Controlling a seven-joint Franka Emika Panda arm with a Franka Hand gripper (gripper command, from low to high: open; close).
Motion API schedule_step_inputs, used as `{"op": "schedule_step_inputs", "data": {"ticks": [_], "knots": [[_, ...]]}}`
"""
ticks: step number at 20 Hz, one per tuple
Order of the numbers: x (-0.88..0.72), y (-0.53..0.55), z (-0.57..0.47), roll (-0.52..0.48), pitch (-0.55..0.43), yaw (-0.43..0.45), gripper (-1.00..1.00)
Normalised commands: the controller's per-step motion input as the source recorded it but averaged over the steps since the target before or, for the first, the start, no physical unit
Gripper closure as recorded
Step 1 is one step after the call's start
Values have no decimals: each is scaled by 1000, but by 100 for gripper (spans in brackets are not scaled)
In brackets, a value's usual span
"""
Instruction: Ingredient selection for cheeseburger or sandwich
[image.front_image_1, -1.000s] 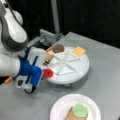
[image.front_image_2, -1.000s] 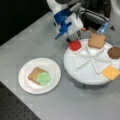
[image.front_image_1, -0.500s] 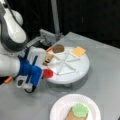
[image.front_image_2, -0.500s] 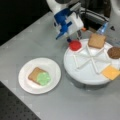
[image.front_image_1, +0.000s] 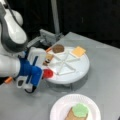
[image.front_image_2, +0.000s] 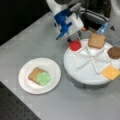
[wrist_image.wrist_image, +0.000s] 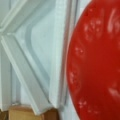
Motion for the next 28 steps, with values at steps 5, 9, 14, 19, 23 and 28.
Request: {"op": "schedule_step_inputs", "data": {"ticks": [5,9,14,19,23,28], "knots": [[155,-61,-38,248,-95,16,100],[186,48,17,244,-84,20,100],[184,82,12,227,-58,23,100],[172,21,-15,178,-30,20,100],[238,36,51,113,12,6,100],[282,10,369,35,136,9,100]]}}
